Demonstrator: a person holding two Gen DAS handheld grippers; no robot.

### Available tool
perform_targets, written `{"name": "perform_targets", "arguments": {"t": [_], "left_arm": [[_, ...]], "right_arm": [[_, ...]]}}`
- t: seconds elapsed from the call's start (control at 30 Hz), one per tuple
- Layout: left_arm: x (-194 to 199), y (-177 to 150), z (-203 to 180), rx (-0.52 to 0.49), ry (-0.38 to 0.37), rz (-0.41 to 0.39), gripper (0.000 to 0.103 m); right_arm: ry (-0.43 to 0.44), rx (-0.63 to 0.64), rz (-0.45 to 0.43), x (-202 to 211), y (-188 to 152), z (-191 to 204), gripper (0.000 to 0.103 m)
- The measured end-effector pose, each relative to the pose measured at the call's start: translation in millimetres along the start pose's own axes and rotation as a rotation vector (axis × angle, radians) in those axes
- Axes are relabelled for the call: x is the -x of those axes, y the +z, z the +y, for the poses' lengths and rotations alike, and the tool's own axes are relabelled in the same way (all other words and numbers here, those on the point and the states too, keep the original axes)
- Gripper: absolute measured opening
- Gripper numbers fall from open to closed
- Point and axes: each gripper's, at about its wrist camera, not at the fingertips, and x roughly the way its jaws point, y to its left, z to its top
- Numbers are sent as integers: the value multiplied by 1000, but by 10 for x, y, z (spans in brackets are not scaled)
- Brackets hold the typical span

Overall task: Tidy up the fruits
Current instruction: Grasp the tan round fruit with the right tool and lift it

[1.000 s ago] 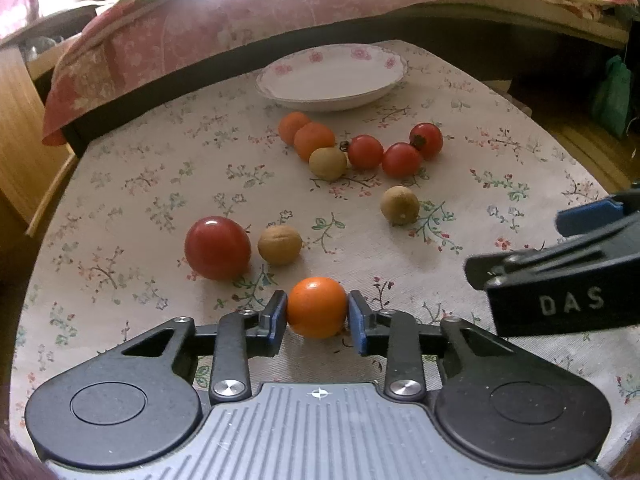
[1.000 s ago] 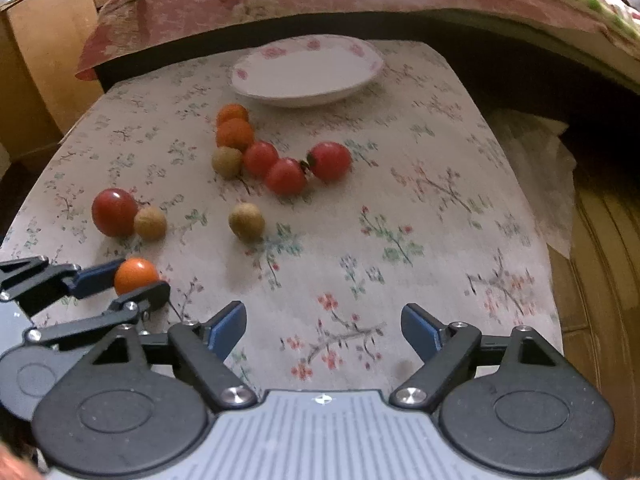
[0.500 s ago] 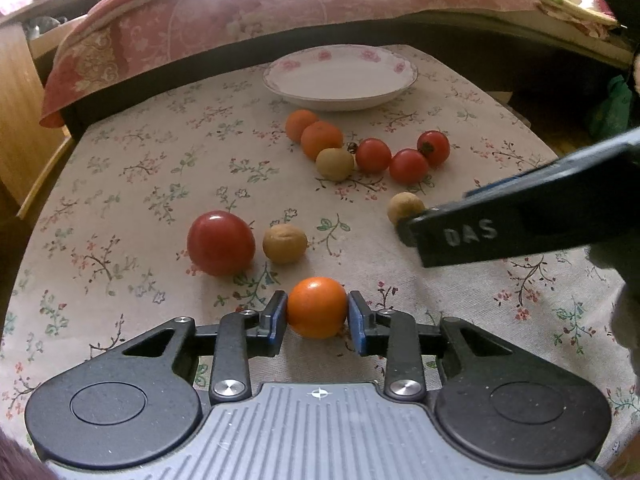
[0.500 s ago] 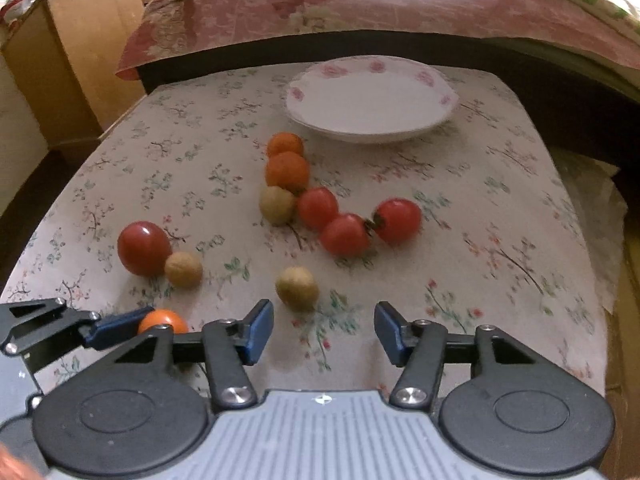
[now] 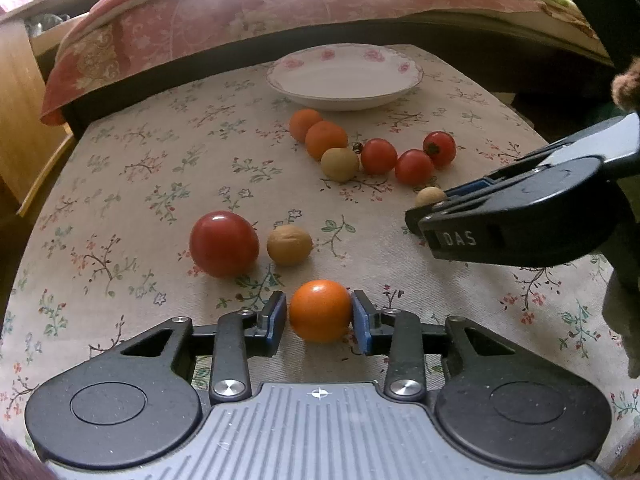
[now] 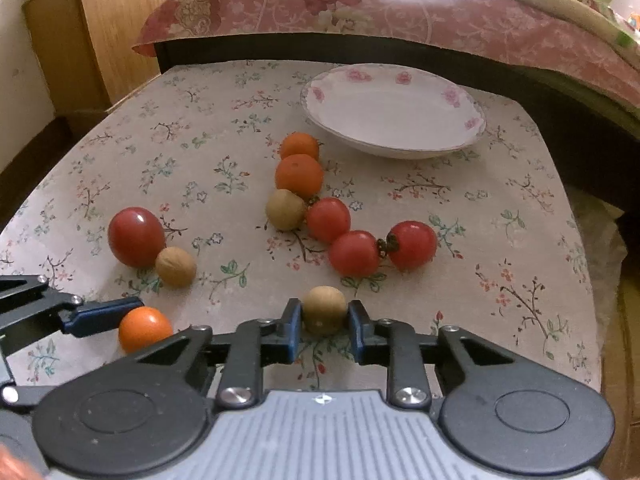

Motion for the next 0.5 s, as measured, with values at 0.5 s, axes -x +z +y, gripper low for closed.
{"name": "perform_targets", "arguments": {"t": [0.5], "left_arm": [[45, -21, 68, 15, -5, 31, 39]], "right_arm": [[-1, -8, 33, 258, -39, -36, 26]]}}
